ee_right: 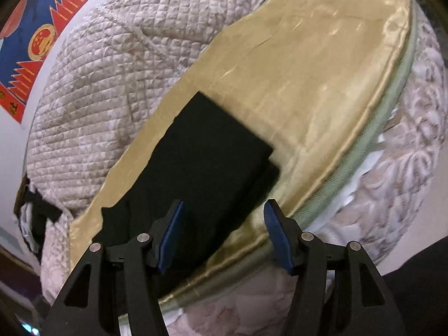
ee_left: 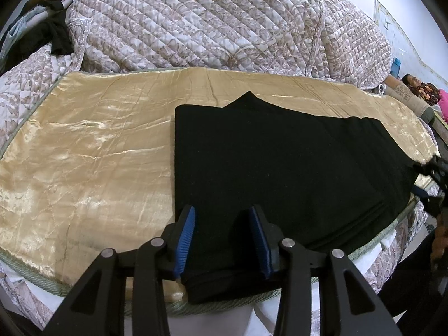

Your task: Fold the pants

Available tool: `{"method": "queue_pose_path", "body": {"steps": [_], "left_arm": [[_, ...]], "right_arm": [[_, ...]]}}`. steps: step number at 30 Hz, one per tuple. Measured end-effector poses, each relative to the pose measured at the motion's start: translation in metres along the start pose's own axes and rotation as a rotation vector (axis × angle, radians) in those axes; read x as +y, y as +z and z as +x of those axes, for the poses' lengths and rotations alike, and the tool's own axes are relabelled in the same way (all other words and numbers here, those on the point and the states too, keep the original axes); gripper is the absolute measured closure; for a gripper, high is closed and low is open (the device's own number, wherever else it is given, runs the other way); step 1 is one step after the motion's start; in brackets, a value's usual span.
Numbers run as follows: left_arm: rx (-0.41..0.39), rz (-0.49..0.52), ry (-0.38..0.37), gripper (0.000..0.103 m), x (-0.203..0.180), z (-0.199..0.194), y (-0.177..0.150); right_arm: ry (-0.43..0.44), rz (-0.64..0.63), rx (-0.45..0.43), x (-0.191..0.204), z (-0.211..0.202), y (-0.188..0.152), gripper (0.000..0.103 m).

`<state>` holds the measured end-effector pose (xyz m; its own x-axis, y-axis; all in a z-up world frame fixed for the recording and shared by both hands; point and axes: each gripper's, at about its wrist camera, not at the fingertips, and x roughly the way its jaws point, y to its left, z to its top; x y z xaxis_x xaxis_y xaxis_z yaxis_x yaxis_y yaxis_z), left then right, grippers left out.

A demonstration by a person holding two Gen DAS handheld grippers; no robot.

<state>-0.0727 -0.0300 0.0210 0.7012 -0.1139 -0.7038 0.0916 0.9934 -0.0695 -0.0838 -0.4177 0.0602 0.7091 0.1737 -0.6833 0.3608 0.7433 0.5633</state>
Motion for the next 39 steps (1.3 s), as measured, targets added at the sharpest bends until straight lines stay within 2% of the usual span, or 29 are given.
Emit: {"method": "queue_pose_path", "body": {"steps": [5,7,8,9,10,16,21,26,29,31,36,39], "left_arm": [[0.000,0.000,0.000,0.058,0.000,0.000,0.000],[0.002,-0.001,0.000,0.058,0.000,0.001,0.000],[0.003,-0.002,0.000,0.058,0.000,0.001,0.001],[0.004,-0.004,-0.001,0.057,0.000,0.001,0.001],[0.006,-0.004,-0.002,0.057,0.000,0.001,0.002],[0.006,-0.029,-0.012,0.057,0.002,-0.001,0.006],[-0.018,-0.057,0.011,0.057,0.011,-0.008,0.010],[-0.032,-0.108,0.060,0.057,0.032,-0.014,0.012],[-0.025,-0.159,0.093,0.057,0.051,-0.015,0.010],[-0.016,-0.194,0.115,0.057,0.065,-0.016,0.008],[-0.005,-0.254,0.130,0.057,0.083,-0.018,0.004],[-0.007,-0.268,0.127,0.057,0.086,-0.019,0.004]], "right_arm": [[0.017,0.013,-0.044,0.004,0.009,0.020,0.044],[0.007,-0.017,-0.044,0.010,0.017,0.027,0.049],[-0.008,-0.034,-0.036,0.012,0.022,0.029,0.057],[-0.027,-0.044,-0.028,0.013,0.027,0.031,0.072],[-0.026,-0.047,-0.017,0.014,0.029,0.033,0.076],[0.014,-0.177,-0.056,0.054,0.010,0.039,0.080],[0.116,-0.292,-0.060,0.110,-0.002,0.034,0.081],[0.237,-0.442,-0.016,0.174,-0.001,0.005,0.081],[0.295,-0.537,0.055,0.204,0.014,-0.029,0.081],[0.324,-0.599,0.132,0.219,0.030,-0.057,0.081],[0.277,-0.710,0.304,0.219,0.079,-0.121,0.080],[0.265,-0.765,0.278,0.220,0.079,-0.133,0.080]]}}
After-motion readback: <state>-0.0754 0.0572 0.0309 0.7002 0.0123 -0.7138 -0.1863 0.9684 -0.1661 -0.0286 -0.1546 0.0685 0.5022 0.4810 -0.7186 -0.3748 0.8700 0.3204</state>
